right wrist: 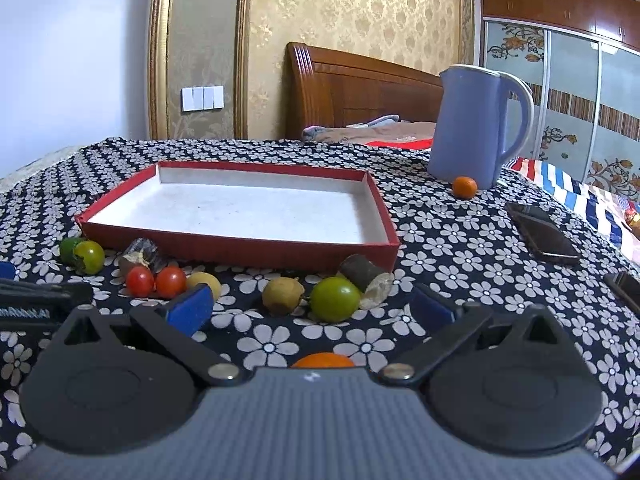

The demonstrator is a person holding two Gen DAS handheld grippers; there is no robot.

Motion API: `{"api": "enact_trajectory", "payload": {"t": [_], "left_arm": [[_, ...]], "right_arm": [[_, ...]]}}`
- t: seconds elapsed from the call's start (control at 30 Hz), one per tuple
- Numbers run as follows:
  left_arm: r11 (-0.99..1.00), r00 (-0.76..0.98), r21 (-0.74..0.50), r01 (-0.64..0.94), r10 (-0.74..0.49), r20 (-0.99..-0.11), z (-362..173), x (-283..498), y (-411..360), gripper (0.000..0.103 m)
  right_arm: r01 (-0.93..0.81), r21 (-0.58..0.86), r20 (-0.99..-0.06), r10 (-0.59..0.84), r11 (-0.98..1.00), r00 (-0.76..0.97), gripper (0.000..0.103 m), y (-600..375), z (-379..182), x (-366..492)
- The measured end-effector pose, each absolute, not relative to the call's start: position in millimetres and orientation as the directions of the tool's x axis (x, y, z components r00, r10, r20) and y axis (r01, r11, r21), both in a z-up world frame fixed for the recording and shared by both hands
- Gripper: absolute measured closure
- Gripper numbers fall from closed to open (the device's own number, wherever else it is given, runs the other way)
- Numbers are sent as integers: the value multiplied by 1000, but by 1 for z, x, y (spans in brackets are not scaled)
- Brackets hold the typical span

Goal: Organize fruits

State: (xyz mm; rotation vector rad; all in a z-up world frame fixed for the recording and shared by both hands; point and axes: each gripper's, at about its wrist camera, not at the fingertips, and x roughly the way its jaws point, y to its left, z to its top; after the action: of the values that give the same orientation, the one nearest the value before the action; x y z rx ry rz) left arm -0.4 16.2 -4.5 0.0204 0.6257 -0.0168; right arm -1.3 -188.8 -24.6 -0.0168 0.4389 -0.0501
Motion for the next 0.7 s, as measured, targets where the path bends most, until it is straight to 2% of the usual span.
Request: {"api": "enact_trajectory", "payload": {"t": [0.17,0.4,0.7], "left_arm": [[1000,807,0,26,-21,-590,-6,2,16,1],[1000,813,22,14,2,-582,-6,2,12,1],[999,806,36,13,11,-592,-9,3,14,1]], "right_arm": [[16,13,-432,-8,1000,902,0,-192,-27,-1],[17,-33,-429,-30,999,903,0,-185,-28,-2],[-14,-25,-448,1,1000,894,0,-185,-29,-3]]}}
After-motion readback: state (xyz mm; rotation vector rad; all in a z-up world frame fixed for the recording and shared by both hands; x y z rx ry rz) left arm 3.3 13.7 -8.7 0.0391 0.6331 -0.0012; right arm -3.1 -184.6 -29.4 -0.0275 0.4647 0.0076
